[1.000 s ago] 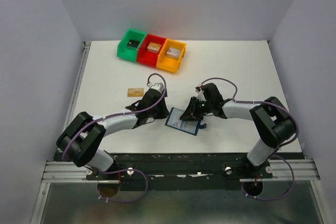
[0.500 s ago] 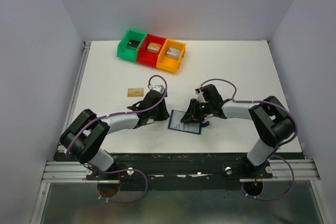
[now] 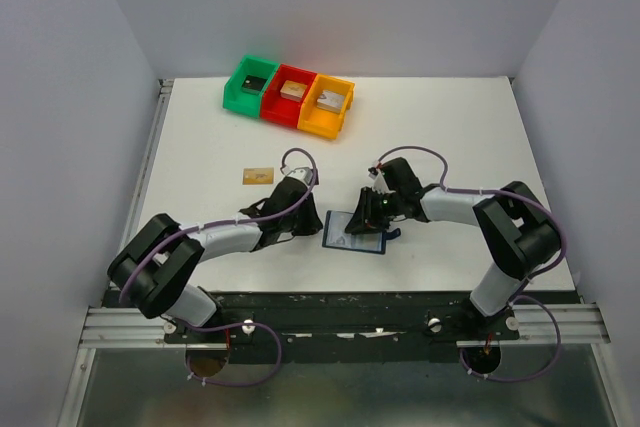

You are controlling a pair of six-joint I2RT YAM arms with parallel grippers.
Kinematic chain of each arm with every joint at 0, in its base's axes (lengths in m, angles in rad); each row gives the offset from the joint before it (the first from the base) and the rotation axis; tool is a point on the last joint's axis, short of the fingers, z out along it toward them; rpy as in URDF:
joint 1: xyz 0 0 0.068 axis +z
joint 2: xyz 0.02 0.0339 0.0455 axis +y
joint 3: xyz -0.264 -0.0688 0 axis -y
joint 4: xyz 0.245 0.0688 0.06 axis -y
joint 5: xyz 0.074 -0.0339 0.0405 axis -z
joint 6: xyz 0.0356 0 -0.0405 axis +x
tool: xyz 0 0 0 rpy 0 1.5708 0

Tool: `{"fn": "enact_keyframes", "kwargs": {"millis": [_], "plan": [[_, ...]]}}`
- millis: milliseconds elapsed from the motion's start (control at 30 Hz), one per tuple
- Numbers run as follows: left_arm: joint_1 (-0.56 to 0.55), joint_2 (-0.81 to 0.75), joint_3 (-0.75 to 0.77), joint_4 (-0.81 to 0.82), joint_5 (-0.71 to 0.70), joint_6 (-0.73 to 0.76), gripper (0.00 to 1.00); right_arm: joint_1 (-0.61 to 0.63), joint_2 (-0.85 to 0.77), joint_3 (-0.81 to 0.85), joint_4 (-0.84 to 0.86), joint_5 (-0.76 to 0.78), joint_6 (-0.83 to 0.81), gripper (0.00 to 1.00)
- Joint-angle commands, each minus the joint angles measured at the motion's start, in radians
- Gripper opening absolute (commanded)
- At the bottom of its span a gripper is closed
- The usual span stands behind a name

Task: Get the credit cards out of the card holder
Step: Remove the credit card from the card holder.

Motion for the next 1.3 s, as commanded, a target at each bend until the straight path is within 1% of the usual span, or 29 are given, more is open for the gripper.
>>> {"fn": "enact_keyframes", "kwargs": {"millis": [0, 167, 233, 367, 667, 800, 1267], "plan": [[-0.005, -0.077, -0.007, 0.028, -0.009, 0.007, 0.26, 0.005, 0.033, 0.018, -0.046, 0.037, -0.049, 0.35], [-0.005, -0.099, -0.015, 0.099, 0.024, 0.020, 0.26, 0.005, 0.045, 0.017, -0.026, 0.017, -0.049, 0.35], [-0.005, -0.068, 0.005, 0.123, 0.061, 0.042, 0.26, 0.005, 0.044, 0.015, -0.014, 0.010, -0.054, 0.36], [-0.005, 0.004, 0.051, 0.107, 0.091, 0.057, 0.26, 0.005, 0.027, 0.006, -0.003, 0.011, -0.059, 0.38], [-0.007, 0.070, 0.053, 0.096, 0.088, 0.050, 0.24, -0.001, 0.010, -0.013, 0.011, -0.003, -0.030, 0.39], [-0.007, 0.081, 0.061, 0.064, 0.071, 0.053, 0.23, -0.010, 0.019, -0.029, 0.066, -0.029, 0.018, 0.39], [-0.017, 0.097, 0.044, 0.053, 0.045, 0.039, 0.19, -0.046, 0.036, -0.097, 0.182, -0.072, 0.150, 0.40]]}}
